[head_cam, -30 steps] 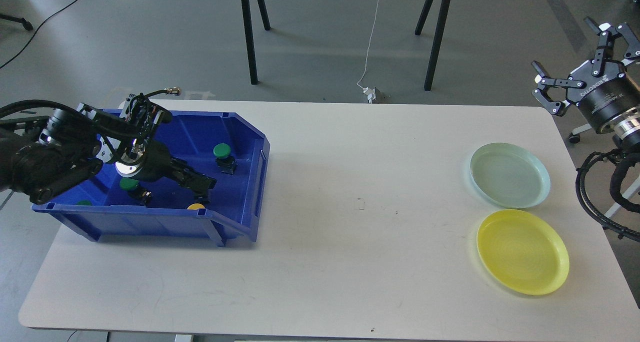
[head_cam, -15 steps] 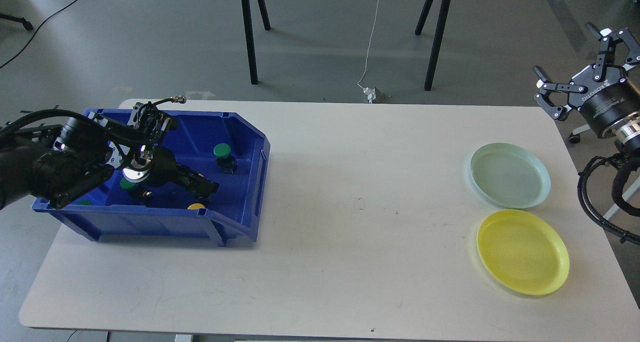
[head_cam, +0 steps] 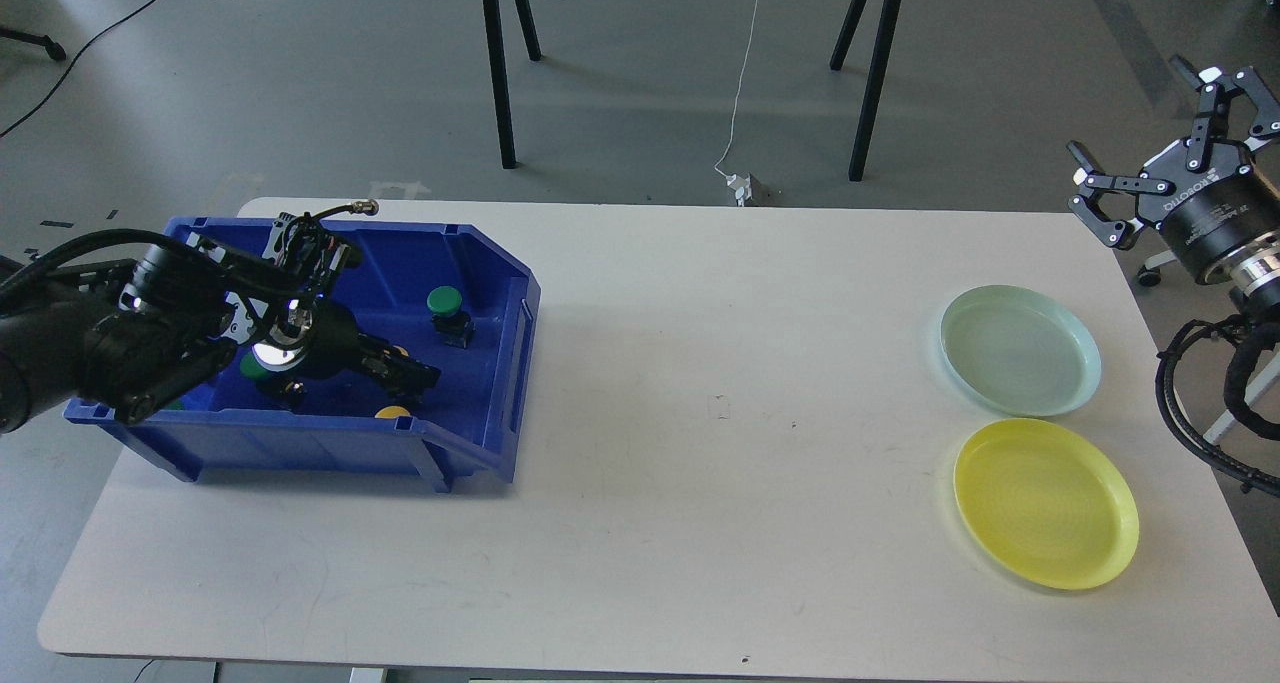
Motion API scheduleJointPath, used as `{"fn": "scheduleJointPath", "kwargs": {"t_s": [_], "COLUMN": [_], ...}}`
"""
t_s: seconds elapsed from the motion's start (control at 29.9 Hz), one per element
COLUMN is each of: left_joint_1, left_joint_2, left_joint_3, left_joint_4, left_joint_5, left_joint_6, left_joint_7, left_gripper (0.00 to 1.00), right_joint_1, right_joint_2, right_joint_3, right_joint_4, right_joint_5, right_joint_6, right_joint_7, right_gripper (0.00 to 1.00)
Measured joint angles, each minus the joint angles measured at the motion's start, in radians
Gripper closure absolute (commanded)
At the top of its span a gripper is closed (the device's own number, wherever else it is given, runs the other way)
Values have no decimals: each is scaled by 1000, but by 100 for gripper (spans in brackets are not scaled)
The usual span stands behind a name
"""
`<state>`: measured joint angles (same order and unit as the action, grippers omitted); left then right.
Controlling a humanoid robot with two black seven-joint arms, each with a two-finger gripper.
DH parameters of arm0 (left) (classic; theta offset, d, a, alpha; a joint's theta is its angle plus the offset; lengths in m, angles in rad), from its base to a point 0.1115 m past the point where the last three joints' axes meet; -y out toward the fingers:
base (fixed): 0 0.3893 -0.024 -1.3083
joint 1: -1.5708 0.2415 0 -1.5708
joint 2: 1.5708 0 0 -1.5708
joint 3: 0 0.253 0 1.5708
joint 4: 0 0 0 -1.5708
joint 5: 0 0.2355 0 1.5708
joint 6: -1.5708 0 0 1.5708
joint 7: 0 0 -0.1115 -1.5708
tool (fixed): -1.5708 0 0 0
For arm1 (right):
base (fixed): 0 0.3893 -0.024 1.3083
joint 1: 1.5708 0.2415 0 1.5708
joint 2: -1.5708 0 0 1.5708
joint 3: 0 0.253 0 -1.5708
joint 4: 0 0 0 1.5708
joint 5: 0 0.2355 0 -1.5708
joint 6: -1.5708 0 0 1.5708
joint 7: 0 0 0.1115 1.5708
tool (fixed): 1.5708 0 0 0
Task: Pass button and place on color plate
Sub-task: 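Lower the left gripper into the bin and grasp a yellow button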
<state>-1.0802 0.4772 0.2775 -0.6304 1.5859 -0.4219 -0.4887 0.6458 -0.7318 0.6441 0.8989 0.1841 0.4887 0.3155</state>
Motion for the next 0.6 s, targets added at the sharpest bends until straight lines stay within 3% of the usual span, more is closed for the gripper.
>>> {"fn": "scheduleJointPath", "kwargs": {"t_s": [0.17,0.27,0.37,0.4,0.44,0.6], "left_joint_1": [3,8,11,11,12,16], "left_joint_2": [2,3,6,6,6,14], "left_joint_3": [2,1,0,0,1,4], "left_joint_4": [0,-1,-2,-2,-2,-11], "left_joint_5": [2,2,2,3,4,11], "left_joint_6": [3,9,23,29,34,51], "left_joint_7": [0,0,0,0,0,0], "left_gripper": [33,44,65,85,99,99], "right_joint_1": [-7,-14,-16,-17,-17,-20], "right_joint_2": [0,0,0,0,0,0], "right_joint_3": [1,2,2,2,3,7], "right_joint_4": [-1,-1,0,0,0,0], "right_joint_5": [0,1,2,2,2,3], "right_joint_6": [0,0,0,0,0,0], "right_joint_7": [3,5,5,5,5,5], "right_gripper": [0,0,0,0,0,0]}}
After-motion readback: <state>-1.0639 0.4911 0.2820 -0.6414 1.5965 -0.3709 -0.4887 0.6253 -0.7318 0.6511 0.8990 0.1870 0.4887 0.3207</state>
